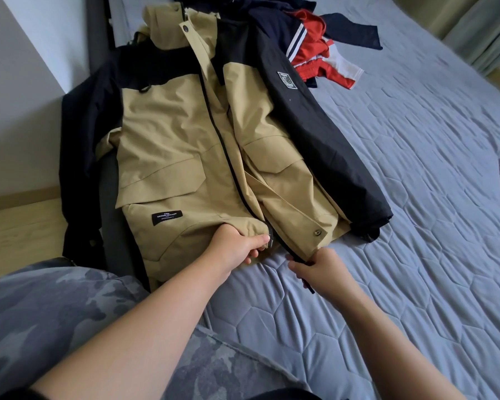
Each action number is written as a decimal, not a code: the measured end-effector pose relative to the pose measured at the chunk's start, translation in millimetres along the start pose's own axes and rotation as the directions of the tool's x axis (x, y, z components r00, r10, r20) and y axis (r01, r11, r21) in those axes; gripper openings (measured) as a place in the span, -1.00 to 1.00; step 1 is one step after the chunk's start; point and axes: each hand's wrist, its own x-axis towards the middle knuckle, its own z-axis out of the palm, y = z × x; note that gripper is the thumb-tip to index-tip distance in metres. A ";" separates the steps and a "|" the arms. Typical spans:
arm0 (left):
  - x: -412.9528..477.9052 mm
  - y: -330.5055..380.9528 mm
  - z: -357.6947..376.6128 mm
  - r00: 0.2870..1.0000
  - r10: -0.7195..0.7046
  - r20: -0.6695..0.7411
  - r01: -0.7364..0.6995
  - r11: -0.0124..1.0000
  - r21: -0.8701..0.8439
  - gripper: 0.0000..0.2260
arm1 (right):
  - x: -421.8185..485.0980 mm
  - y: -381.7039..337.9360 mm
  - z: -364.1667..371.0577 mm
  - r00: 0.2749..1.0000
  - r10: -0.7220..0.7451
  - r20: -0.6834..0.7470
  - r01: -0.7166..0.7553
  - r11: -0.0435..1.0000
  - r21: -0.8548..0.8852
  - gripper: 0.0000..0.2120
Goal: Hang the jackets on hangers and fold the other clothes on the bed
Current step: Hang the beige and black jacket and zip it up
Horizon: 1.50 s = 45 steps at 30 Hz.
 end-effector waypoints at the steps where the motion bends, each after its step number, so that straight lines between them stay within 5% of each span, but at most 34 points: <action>1: 0.1 0.3 0.2 1.000 0.001 -0.001 -0.001 1.000 0.000 -0.82 | -0.3 -0.2 -0.9 0.998 -0.013 -0.063 0.013 1.000 -0.007 -0.80; 9: 0.2 -0.5 0.1 1.000 -0.007 -0.004 0.007 1.000 0.009 -0.82 | -3.9 8.4 -7.2 0.958 -0.019 -0.286 0.023 1.000 0.011 -0.82; 13: -0.5 -3.8 3.1 1.000 -0.007 -0.005 0.007 1.000 0.022 -0.87 | -2.9 3.9 -9.9 0.973 -0.061 -0.222 0.046 0.997 -0.070 -0.67; 16: -0.4 -4.7 3.6 1.000 -0.005 -0.020 0.005 1.000 0.004 -0.86 | 1.5 -3.8 -8.1 0.998 0.012 -0.068 -0.002 0.989 0.149 -0.70; 20: -0.1 -4.8 3.1 0.999 0.007 -0.032 -0.007 1.000 0.015 -0.85 | 6.3 -7.8 1.6 0.959 0.125 0.254 -0.264 0.717 0.645 -0.73; 23: 0.3 -4.9 3.7 0.999 0.015 -0.040 -0.014 1.000 0.010 -0.84 | 7.4 -7.4 7.7 0.933 0.093 0.347 -0.332 0.595 0.732 -0.83; 45: 5.3 -9.8 8.6 0.994 0.014 -0.105 -0.016 1.000 -0.017 -0.81 | 11.7 -7.7 19.5 0.938 0.067 0.339 -0.330 0.466 0.821 -0.81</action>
